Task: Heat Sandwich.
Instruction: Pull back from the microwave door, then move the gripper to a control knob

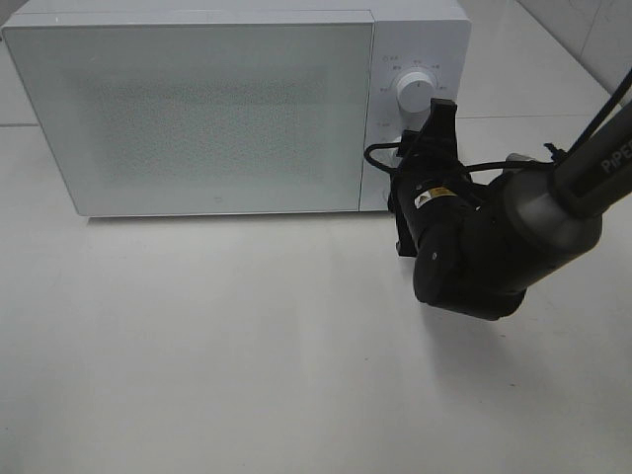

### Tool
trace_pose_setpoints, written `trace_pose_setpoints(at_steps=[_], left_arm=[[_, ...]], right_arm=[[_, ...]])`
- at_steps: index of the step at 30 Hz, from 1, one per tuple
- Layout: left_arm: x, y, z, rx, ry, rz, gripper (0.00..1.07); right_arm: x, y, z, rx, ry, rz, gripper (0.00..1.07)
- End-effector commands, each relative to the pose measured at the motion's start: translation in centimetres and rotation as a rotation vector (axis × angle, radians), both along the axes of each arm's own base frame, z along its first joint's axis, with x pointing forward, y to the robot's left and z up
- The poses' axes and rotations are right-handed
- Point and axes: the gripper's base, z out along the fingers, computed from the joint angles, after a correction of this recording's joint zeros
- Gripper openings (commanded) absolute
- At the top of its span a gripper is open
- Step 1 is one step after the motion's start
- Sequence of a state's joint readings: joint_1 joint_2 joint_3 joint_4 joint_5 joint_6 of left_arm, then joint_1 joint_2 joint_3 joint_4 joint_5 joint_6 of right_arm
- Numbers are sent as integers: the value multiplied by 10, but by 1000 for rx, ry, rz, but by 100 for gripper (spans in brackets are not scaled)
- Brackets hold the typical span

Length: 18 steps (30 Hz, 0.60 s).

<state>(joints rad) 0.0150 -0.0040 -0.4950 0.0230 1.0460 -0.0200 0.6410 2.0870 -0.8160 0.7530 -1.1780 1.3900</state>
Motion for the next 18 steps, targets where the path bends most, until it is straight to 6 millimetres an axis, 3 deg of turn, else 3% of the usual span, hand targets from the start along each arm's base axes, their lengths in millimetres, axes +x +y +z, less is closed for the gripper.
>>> trace_pose_setpoints(at_steps=[1,18], left_arm=[[-3,0,0,-1,-29,2,100],[-3,0,0,-1,-29,2,100]], right_arm=[[3,-2,17,14,-135,-31,5],[3,-1,17,-68,-132,-18,12]])
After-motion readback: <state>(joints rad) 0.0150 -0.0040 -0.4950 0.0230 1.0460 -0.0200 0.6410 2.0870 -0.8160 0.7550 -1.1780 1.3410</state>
